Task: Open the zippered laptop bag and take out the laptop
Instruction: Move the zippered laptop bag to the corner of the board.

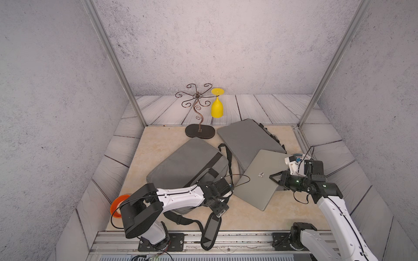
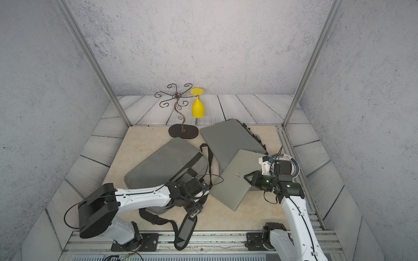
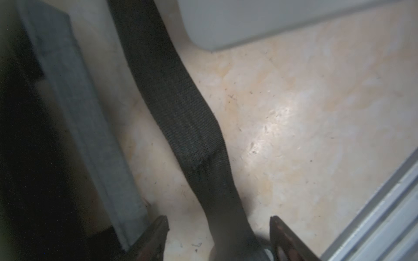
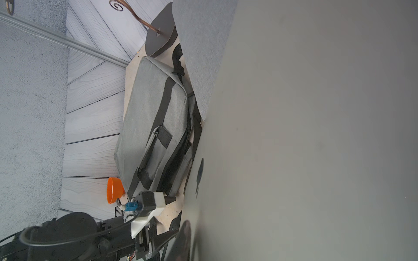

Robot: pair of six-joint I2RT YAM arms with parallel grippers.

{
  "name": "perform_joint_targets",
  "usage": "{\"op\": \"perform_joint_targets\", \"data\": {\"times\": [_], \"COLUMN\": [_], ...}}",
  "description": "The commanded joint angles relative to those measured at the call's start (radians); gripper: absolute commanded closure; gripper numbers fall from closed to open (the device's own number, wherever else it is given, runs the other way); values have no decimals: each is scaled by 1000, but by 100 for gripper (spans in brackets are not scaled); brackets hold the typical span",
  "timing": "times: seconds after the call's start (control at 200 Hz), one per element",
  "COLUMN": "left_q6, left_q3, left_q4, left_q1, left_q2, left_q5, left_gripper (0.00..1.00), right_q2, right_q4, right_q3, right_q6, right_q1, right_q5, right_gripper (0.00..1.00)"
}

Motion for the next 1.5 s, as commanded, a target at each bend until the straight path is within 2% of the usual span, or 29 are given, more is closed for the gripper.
{"op": "perform_joint_targets", "data": {"times": [0.0,0.155,0.39,0.57,0.671,0.746,0.826,0.936,0.961,1.156,1.266,1.416,1.491], "left_q6": [24,14,43,54,-7,-22,-14,28,28,-18,-20,-38,-63], "left_q3": [41,68,81,131,163,169,167,156,152,116,125,141,150], "left_q4": [-52,-97,-86,-99,-176,-233,-239,-209,-205,-199,-233,-214,-236], "left_q1": [-7,-6,-7,-24,-41,-14,23,6,0,-48,-72,-106,-122], "left_q2": [5,-16,-59,-47,-73,-68,-68,-88,-93,-91,-27,38,70], "left_q5": [-126,-287,-401,-313,-361,-375,-275,-157,-150,-238,-344,-367,-425], "left_gripper": [31,41,38,30,26,22,14,0,1,1,1,1,1], "right_q2": [-26,-28,-34,-32,-38,-41,-41,-35,-36,-38,-37,-35,-34], "right_q4": [98,104,111,116,99,95,102,105,104,96,99,102,101], "right_q3": [17,12,4,8,17,11,2,1,2,-4,-6,-7,-6], "right_q6": [1,10,22,24,15,14,16,12,12,3,5,4,6], "right_q1": [-5,-6,-7,-7,-7,-6,-6,-7,-6,-8,-9,-10,-9], "right_q5": [-75,-80,-90,-96,-87,-88,-92,-94,-91,-86,-86,-88,-88], "right_gripper": [100,100,100,100,100,100,100,100,100,100,100,100,100]}}
